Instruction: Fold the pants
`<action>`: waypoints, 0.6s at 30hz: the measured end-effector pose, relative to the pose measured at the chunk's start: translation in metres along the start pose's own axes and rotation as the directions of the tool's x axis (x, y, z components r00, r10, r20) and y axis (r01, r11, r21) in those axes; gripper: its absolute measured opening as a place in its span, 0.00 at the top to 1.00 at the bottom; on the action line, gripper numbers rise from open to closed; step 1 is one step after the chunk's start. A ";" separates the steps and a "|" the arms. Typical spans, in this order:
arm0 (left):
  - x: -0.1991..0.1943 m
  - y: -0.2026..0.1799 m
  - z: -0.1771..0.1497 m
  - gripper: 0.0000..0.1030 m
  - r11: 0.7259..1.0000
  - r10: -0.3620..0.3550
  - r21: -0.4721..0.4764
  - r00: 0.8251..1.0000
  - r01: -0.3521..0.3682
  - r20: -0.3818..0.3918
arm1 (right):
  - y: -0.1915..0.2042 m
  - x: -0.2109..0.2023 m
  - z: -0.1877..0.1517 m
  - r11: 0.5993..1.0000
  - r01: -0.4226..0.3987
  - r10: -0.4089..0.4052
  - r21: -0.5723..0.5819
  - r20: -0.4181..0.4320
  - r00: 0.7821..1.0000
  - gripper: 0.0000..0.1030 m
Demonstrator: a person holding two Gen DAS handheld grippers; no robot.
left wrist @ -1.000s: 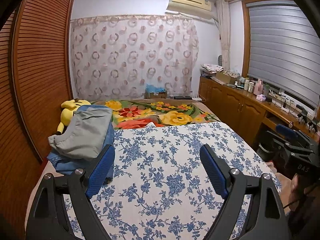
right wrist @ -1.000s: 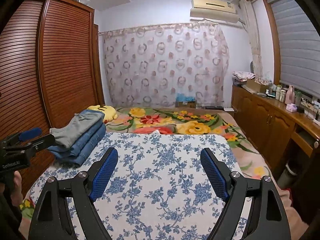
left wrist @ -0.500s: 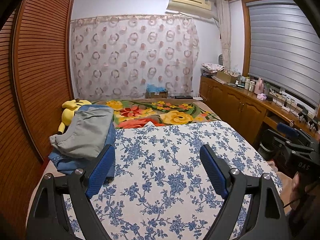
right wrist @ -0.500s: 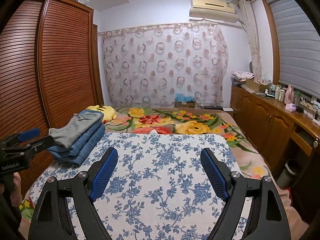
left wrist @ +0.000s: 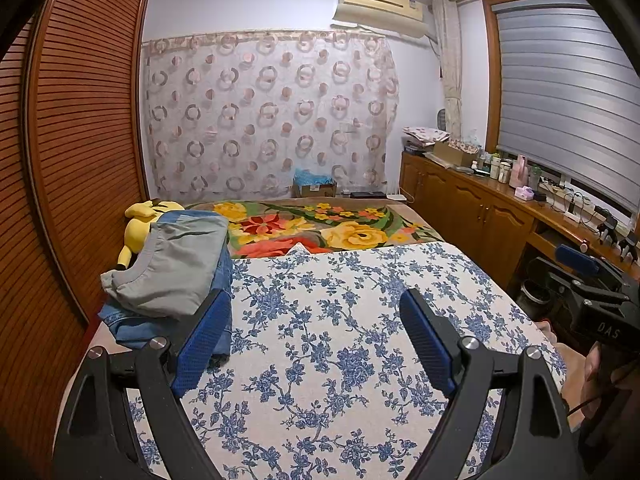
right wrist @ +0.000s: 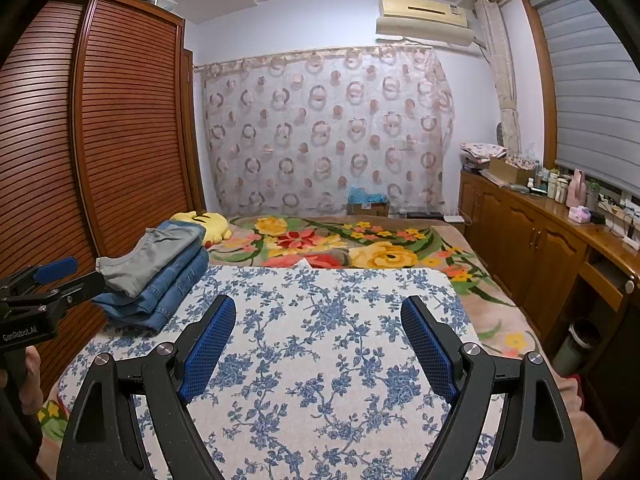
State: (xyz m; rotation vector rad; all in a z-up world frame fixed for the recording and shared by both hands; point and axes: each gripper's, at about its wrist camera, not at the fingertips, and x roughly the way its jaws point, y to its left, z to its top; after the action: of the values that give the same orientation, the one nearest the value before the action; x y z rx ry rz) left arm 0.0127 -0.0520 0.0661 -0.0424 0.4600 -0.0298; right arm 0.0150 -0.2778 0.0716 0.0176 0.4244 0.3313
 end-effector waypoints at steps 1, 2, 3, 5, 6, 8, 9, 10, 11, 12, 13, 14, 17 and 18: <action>0.000 0.000 0.000 0.15 1.000 0.000 0.000 1.000 0.000 0.000 | 0.000 0.000 0.000 1.000 0.000 0.000 0.000 0.000 1.000 0.16; 0.000 0.000 0.000 0.15 1.000 0.000 0.001 1.000 0.000 0.000 | 0.000 0.000 0.000 1.000 -0.001 0.001 0.000 0.001 1.000 0.16; 0.000 0.000 0.000 0.15 1.000 0.000 0.001 1.000 0.000 -0.001 | 0.000 0.000 -0.001 1.000 0.001 -0.001 0.001 0.002 1.000 0.16; -0.001 0.000 0.000 0.15 1.000 0.001 0.001 1.000 -0.001 -0.001 | 0.000 0.000 -0.001 1.000 0.001 -0.001 0.001 0.003 1.000 0.16; 0.000 0.000 0.000 0.15 1.000 0.000 0.000 1.000 0.000 0.000 | 0.000 0.000 -0.001 1.000 0.000 0.000 0.001 0.003 1.000 0.16; 0.000 0.000 0.000 0.15 1.000 -0.001 0.001 1.000 0.001 0.000 | -0.001 0.001 -0.001 1.000 0.002 -0.002 0.002 0.002 1.000 0.16; 0.000 0.000 0.000 0.15 1.000 0.000 0.001 1.000 0.000 0.000 | 0.000 0.001 -0.001 1.000 0.001 -0.001 0.002 0.003 1.000 0.16; 0.000 0.000 0.000 0.15 1.000 0.000 0.000 1.000 0.000 0.000 | 0.000 0.001 -0.001 1.000 0.002 -0.002 0.001 0.002 1.000 0.16; 0.000 0.000 0.000 0.15 1.000 0.000 0.001 1.000 0.000 0.000 | -0.001 0.001 -0.001 1.000 0.001 -0.001 0.001 0.003 1.000 0.16; 0.000 0.000 0.000 0.15 1.000 -0.001 0.002 1.000 0.001 0.000 | -0.001 0.001 -0.001 1.000 0.001 -0.001 0.001 0.002 1.000 0.16; 0.000 -0.001 0.000 0.15 1.000 0.000 0.002 1.000 0.000 0.000 | -0.001 0.001 -0.001 1.000 0.001 -0.001 0.001 0.003 1.000 0.16; 0.000 0.000 0.000 0.15 1.000 0.000 0.003 1.000 0.000 0.001 | -0.001 0.001 -0.001 1.000 0.001 -0.001 0.002 0.003 1.000 0.16; -0.001 0.000 0.000 0.15 1.000 0.001 0.001 1.000 -0.001 0.001 | -0.001 0.001 -0.002 1.000 0.002 -0.002 0.003 0.004 1.000 0.16; 0.000 -0.001 -0.001 0.15 1.000 0.000 0.000 1.000 0.000 0.000 | -0.001 0.001 -0.002 1.000 0.001 -0.001 0.003 0.004 1.000 0.16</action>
State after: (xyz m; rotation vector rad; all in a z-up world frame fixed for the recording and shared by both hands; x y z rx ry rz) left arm 0.0125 -0.0527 0.0657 -0.0420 0.4598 -0.0298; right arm 0.0155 -0.2786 0.0692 0.0211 0.4214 0.3291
